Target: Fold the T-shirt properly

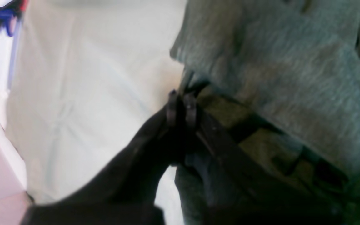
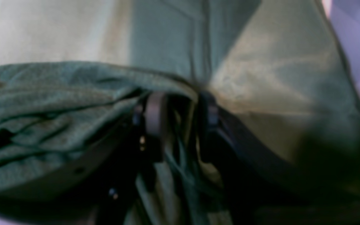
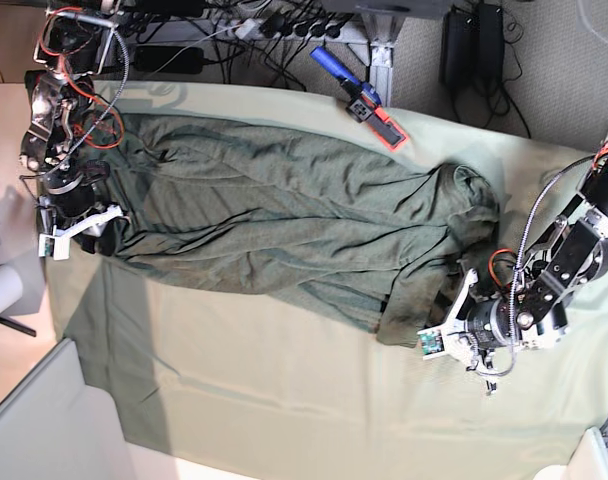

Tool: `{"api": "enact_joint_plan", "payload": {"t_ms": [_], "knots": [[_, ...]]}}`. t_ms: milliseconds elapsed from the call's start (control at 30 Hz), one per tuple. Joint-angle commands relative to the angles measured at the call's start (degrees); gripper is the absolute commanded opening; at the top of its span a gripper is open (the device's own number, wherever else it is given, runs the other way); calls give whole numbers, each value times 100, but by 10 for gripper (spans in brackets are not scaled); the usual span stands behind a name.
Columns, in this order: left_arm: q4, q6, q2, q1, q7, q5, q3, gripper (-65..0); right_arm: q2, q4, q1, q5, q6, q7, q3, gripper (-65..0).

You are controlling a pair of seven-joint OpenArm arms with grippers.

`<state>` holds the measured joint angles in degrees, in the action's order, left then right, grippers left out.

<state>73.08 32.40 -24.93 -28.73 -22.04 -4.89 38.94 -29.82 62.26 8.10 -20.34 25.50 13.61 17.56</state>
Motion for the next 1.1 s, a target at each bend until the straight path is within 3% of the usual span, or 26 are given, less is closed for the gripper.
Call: {"api": "enact_joint_plan", "payload": {"t_ms": [0, 133, 200, 567, 800, 867, 1000, 1067], "knots": [[208, -87, -59, -188, 20, 17, -50, -650, -162, 96, 114, -66, -17, -286, 59, -460], [516, -118, -131, -188, -94, 35, -50, -650, -157, 96, 247, -44, -17, -352, 59, -291], [616, -136, -177, -188, -125, 35, -50, -650, -157, 94, 358, -46, -17, -341, 59, -254], [693, -173, -192, -188, -136, 35, -50, -650, -122, -162, 570, 105, -17, -210, -39, -254], [691, -173, -192, -188, -133, 37, -50, -650, -59, -866, 584, 15, -15, -448, -46, -257], [693, -175, -190, -188, -131, 39, -50, -650, -57, -927, 581, -9, -15, -490, -46, -322], [691, -175, -190, -190, -133, 83, -50, -650, -61, -922, 605, -4, -15, -531, -44, -594], [691, -177, -192, -192, -133, 81, -50, -650, -61, -918, 638, -4, -15, -614, -44, -650]]}}
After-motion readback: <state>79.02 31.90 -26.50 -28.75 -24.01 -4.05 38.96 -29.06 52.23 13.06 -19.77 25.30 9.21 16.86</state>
